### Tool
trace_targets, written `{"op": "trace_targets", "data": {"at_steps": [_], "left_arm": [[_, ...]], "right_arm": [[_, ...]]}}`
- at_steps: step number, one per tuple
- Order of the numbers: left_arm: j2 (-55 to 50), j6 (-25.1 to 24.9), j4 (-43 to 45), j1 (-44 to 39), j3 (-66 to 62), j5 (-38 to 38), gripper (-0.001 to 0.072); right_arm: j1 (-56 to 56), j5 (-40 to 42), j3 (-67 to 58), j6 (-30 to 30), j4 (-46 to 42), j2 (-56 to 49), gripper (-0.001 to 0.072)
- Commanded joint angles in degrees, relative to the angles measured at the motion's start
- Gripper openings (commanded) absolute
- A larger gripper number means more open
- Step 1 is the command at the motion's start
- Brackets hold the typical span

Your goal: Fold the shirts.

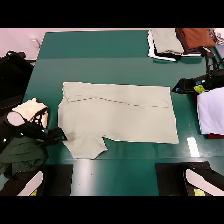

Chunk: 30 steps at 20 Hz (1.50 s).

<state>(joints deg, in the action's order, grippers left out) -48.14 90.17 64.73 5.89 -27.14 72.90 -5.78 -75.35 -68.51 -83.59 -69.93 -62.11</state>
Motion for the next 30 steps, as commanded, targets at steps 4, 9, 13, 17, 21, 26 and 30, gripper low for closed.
{"op": "trace_targets", "data": {"at_steps": [4,9,13,17,21,26,30], "left_arm": [[2.1,-2.2,-11.9,0.0,8.0,-9.1,0.0606],[2.2,-4.6,-14.6,0.0,7.3,-10.0,0.0026],[2.2,-6.7,-13.5,0.0,4.9,-6.4,0.0026],[2.1,-7.8,-13.5,0.0,4.2,-7.6,0.0026],[2.1,-7.7,-13.5,0.0,4.2,-7.9,0.0025],[2.1,-7.7,-13.8,0.0,4.2,-7.9,0.0026],[2.3,-7.7,-13.8,0.0,4.2,-5.6,0.0023]], "right_arm": [[0.3,0.3,0.5,0.0,-0.1,0.5,0.0429],[-0.3,-4.4,1.4,-0.3,-2.9,0.9,0.0428],[-9.3,-10.0,14.9,-0.3,-10.3,5.7,0.0428],[-25.8,-9.9,32.2,3.1,-7.4,8.1,0.0435],[-34.0,-8.1,41.2,8.2,3.1,3.4,0.0431],[-29.4,-3.4,42.4,9.1,9.6,0.0,0.0377],[-22.6,1.3,42.2,9.1,9.9,4.4,0.0115]]}}
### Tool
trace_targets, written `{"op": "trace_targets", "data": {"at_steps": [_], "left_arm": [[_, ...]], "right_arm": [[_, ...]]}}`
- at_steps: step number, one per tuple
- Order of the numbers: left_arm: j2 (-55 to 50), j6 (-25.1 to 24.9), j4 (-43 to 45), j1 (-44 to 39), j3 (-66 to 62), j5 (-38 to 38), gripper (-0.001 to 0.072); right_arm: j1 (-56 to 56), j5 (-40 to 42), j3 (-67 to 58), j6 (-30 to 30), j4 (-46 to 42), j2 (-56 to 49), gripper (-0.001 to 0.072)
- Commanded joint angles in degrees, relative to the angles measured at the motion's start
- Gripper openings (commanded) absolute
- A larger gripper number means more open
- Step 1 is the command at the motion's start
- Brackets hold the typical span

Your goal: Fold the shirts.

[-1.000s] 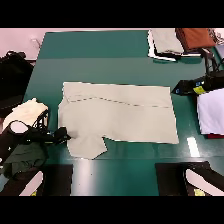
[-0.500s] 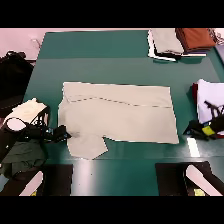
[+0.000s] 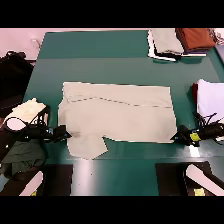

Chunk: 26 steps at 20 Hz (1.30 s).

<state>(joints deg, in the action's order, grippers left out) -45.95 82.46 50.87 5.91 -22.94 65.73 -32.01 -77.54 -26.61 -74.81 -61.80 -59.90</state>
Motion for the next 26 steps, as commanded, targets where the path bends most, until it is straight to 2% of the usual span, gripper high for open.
{"op": "trace_targets", "data": {"at_steps": [1,2,4,8,10,13,17,21,26], "left_arm": [[1.0,0.0,0.5,0.0,0.0,2.3,0.0023],[2.6,0.2,1.5,0.0,-0.1,2.7,0.0023],[7.9,3.3,5.0,0.0,-0.6,4.2,0.0022],[17.1,4.6,6.7,0.0,-4.1,17.8,0.0022],[18.3,5.5,6.7,0.0,-7.4,20.3,0.0022],[16.5,5.3,6.7,0.0,-11.9,15.2,0.0022],[6.9,0.9,6.6,0.0,-14.4,4.7,0.0022],[-9.3,-5.1,5.6,0.0,-22.5,-4.7,0.0023],[-28.4,-6.5,4.8,0.0,-35.5,-8.2,0.0026]], "right_arm": [[4.7,3.8,-0.3,0.3,1.6,4.0,0.0055],[5.4,3.7,-1.3,0.3,1.6,6.2,0.0021],[5.9,1.3,-4.0,0.2,-0.5,10.3,0.002],[5.9,-8.4,-9.1,-0.8,-10.8,19.1,0.002],[5.9,-10.9,-10.4,-1.0,-15.1,23.2,0.002],[5.9,-10.1,-12.7,-2.6,-15.1,24.2,0.002],[6.8,-4.3,-17.8,-2.8,-9.3,15.6,0.0019],[13.6,2.4,-25.8,-6.2,-9.3,2.5,0.0019],[19.6,4.4,-38.2,-8.8,-8.5,-12.6,0.002]]}}
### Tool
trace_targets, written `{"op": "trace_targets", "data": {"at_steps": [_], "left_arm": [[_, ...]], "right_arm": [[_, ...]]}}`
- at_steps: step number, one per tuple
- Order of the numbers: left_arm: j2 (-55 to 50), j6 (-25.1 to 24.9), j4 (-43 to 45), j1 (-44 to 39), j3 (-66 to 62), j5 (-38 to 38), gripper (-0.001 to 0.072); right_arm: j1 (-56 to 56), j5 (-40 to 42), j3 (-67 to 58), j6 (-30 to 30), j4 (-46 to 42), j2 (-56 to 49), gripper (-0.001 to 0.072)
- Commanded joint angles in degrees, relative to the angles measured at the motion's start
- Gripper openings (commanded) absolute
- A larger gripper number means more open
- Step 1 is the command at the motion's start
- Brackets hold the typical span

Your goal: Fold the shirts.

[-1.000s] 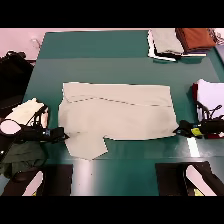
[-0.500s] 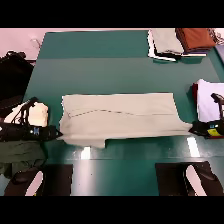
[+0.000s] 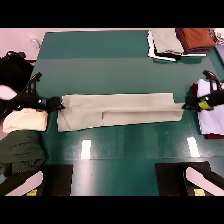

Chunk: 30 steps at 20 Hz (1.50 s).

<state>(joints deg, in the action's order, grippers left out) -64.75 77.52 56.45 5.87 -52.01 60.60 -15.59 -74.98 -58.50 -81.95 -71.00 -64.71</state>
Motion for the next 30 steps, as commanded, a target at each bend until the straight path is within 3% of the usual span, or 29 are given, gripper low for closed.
{"op": "trace_targets", "data": {"at_steps": [1,3,5,7,8,9,10,11,14,17,22,24,25,26,27,30], "left_arm": [[-11.9,-1.6,-1.3,0.0,-8.3,-3.1,0.0026],[-15.3,-1.5,-2.5,0.0,-11.6,-3.5,0.0031],[-16.3,-0.9,-2.9,0.0,-13.8,-4.6,0.0614],[-16.2,0.2,-2.9,0.0,-16.2,-4.1,0.0638],[-16.2,0.2,-2.9,0.0,-17.4,-2.8,0.0636],[-16.2,0.2,-3.2,0.0,-18.2,-1.7,0.0531],[-16.2,-0.1,-4.1,0.0,-18.5,-0.7,0.0251],[-16.3,0.0,-4.8,0.0,-18.4,0.1,0.0047],[-16.3,0.0,-6.8,-1.4,-18.4,0.5,0.0027],[-16.4,0.1,-6.8,-7.9,-18.4,-1.6,0.0027],[-19.8,4.5,-6.8,-20.1,-18.5,-10.0,0.0026],[-21.8,6.0,-7.1,-23.6,-19.0,-12.3,0.0025],[-23.3,6.5,-7.2,-25.2,-19.9,-12.7,0.0026],[-24.7,6.5,-7.3,-26.5,-21.2,-13.1,0.0026],[-26.4,6.5,-7.2,-27.8,-23.1,-13.3,0.0026],[-32.0,6.5,-7.2,-31.6,-30.1,-12.6,0.0025]], "right_arm": [[4.2,1.8,-8.4,-1.6,1.0,-10.1,0.002],[5.6,1.8,-11.9,-1.7,1.0,-13.6,0.0033],[5.6,1.4,-14.7,-1.7,1.0,-15.9,0.0356],[3.9,-0.3,-15.8,-0.9,1.1,-16.6,0.0378],[2.6,-1.1,-15.4,0.4,1.1,-16.6,0.0396],[1.0,-2.3,-14.5,1.7,1.1,-16.6,0.0398],[-0.9,-3.4,-13.0,2.8,1.2,-16.6,0.0401],[-3.4,-4.2,-11.1,4.5,2.3,-16.6,0.0411],[-12.2,-1.6,-5.1,9.3,11.5,-17.1,0.0514],[-17.9,-1.6,-2.1,13.4,18.9,-21.3,0.0513],[-14.3,-1.0,-2.2,16.7,25.7,-29.3,0.0496],[-11.1,-0.4,-2.4,18.6,28.1,-30.6,0.0427],[-9.9,0.5,-2.8,19.4,27.8,-30.6,0.0274],[-8.8,0.3,-3.9,20.6,27.9,-30.5,0.0059],[-8.3,-0.1,-5.2,20.7,27.9,-29.8,0.0021],[-6.5,-2.2,-10.3,20.2,28.0,-24.5,0.002]]}}
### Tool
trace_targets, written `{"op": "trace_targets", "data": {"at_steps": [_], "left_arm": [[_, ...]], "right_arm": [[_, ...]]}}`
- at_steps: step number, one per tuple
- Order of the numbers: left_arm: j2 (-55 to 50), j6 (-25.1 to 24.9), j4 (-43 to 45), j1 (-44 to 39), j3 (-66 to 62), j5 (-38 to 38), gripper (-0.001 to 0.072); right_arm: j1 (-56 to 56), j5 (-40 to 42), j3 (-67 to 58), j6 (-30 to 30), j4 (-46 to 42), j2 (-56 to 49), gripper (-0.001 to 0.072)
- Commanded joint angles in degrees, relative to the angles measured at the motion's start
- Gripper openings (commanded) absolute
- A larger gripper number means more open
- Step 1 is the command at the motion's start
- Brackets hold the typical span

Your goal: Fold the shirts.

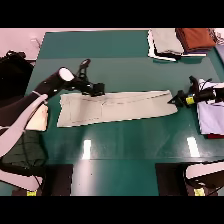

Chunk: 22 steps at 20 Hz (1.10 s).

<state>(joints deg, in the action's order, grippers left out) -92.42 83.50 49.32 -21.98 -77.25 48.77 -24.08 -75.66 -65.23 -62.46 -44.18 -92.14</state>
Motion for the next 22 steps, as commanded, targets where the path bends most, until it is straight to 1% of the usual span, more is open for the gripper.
{"op": "trace_targets", "data": {"at_steps": [1,4,8,10,16,19,22], "left_arm": [[-6.3,0.5,-0.1,-4.8,-6.9,-0.8,0.0025],[-12.1,2.0,-0.1,-7.3,-12.0,0.6,0.0025],[-16.6,2.1,0.0,-9.4,-15.3,1.2,0.0025],[-17.7,3.6,-0.2,-9.8,-15.7,0.7,0.0025],[-17.6,3.6,-0.4,-9.6,-15.7,1.5,0.0026],[-14.6,3.7,1.3,-5.9,-17.1,4.5,0.0025],[-7.0,3.7,6.3,1.5,-18.1,7.0,0.0025]], "right_arm": [[3.0,-2.2,-5.3,0.1,1.2,5.2,0.002],[7.9,-2.7,-12.0,-3.3,1.1,11.8,0.002],[15.8,-2.4,-20.4,-8.7,1.1,17.0,0.002],[19.6,-2.6,-24.1,-11.1,1.1,17.2,0.002],[30.7,-0.7,-29.4,-15.1,1.1,17.2,0.002],[36.1,1.7,-29.5,-16.2,1.2,16.9,0.002],[43.8,5.5,-29.5,-16.8,1.2,15.1,0.002]]}}
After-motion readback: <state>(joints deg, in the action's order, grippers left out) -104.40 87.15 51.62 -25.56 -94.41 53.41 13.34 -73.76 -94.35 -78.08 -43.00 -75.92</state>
